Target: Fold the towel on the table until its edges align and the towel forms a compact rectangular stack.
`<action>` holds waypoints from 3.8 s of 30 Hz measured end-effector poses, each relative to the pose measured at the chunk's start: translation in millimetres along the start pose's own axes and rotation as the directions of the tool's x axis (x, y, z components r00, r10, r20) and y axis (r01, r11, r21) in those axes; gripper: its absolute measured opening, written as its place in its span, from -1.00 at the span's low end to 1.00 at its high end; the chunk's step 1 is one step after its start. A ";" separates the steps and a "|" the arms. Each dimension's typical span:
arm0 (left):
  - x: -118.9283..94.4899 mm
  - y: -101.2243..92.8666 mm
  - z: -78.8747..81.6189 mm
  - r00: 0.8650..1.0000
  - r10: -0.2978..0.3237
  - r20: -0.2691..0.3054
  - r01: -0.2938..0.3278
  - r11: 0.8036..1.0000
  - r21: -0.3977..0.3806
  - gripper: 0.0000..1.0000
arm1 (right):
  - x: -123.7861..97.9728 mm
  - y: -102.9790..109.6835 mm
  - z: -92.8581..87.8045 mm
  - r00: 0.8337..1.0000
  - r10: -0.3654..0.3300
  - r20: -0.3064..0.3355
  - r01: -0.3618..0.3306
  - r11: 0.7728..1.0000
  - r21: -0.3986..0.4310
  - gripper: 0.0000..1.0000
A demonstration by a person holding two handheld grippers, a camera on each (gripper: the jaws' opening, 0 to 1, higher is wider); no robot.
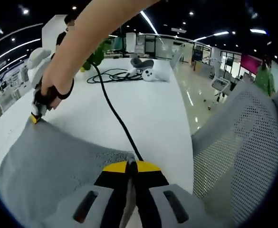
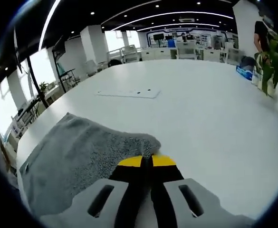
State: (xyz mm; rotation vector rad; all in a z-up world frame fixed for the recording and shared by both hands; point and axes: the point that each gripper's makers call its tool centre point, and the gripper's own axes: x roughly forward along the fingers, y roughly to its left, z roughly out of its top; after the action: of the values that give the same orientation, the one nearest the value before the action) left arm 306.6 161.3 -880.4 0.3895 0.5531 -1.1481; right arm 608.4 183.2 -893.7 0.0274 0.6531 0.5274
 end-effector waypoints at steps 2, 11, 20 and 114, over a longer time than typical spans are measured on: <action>-5.7 1.7 4.1 1.000 0.015 0.017 -0.015 1.000 -0.008 -0.95 | -2.6 4.2 6.8 1.000 0.012 0.014 -0.012 1.000 0.020 -0.96; -34.2 18.4 19.7 0.990 0.071 0.121 -0.056 0.991 -0.120 -0.95 | -17.6 22.0 39.8 0.997 0.044 0.068 -0.048 0.997 0.060 -0.96; -67.6 21.9 27.7 0.980 0.111 0.165 -0.089 0.987 -0.132 -0.95 | -25.6 40.3 61.3 0.995 0.055 0.086 -0.056 0.998 0.014 -0.96; -261.3 101.8 -142.9 0.876 0.481 0.022 -0.339 0.649 -0.681 -0.94 | 87.5 251.6 86.4 0.984 0.176 0.022 -0.177 0.983 0.049 -0.98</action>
State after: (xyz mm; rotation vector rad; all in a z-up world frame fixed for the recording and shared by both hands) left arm 292.4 472.9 -838.4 -0.2245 0.6135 -0.4723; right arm 602.0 455.3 -827.8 0.1389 0.6498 0.6812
